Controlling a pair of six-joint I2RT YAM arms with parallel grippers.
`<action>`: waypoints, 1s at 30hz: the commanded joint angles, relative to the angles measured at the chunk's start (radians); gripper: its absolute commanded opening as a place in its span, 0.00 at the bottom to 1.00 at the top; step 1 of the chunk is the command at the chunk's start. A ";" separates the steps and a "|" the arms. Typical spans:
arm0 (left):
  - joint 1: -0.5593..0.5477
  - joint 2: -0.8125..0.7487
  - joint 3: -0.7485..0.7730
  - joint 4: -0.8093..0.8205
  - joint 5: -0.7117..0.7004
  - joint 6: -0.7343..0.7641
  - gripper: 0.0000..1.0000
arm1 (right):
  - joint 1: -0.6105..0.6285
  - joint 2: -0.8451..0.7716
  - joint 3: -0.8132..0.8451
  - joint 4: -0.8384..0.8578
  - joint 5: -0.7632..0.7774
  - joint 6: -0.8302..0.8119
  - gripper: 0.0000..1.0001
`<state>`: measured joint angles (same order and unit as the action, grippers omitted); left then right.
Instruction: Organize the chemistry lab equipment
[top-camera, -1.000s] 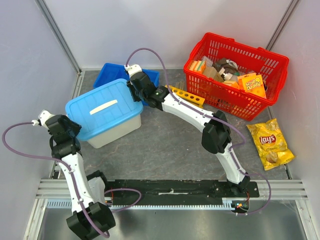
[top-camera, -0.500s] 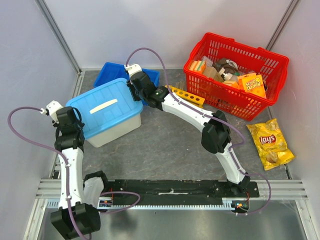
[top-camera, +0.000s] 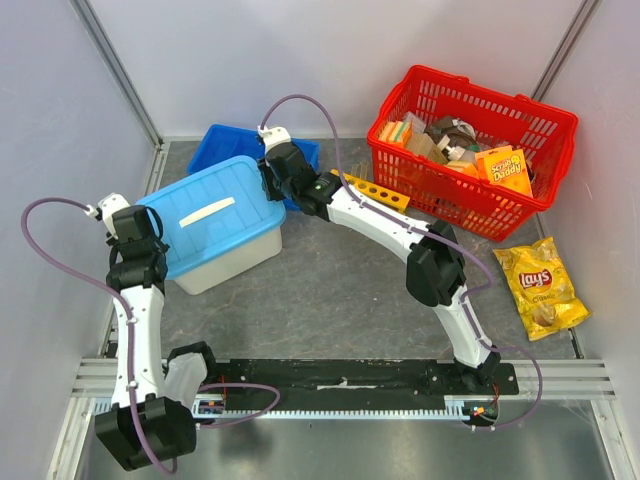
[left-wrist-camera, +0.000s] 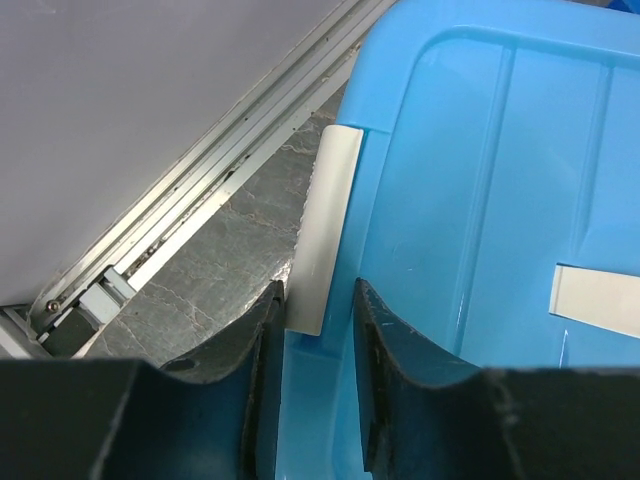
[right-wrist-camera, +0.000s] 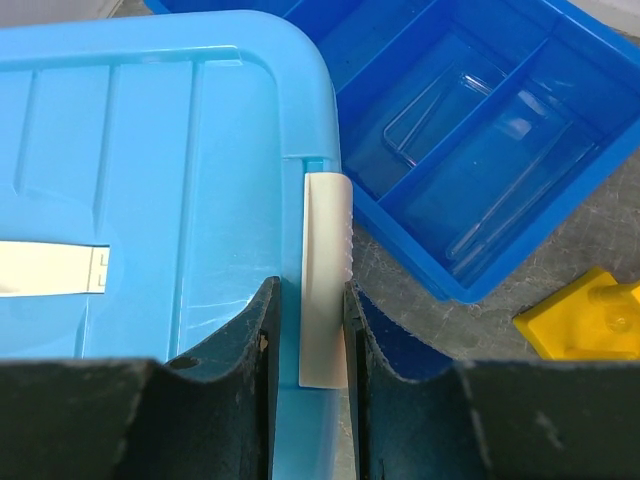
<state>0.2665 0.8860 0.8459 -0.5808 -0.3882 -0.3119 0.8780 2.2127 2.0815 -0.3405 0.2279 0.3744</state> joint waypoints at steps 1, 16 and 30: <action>-0.019 0.025 0.022 -0.021 0.098 0.043 0.15 | 0.019 0.016 -0.031 -0.026 -0.124 0.069 0.32; -0.018 0.053 0.073 -0.042 0.204 0.040 0.41 | -0.014 -0.002 -0.044 -0.028 -0.116 0.078 0.31; -0.019 0.109 0.269 -0.122 0.255 0.073 0.48 | -0.014 -0.005 -0.079 0.009 -0.196 0.208 0.30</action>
<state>0.2668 0.9714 1.0153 -0.7300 -0.2714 -0.2584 0.8333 2.2074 2.0613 -0.3191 0.1677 0.4728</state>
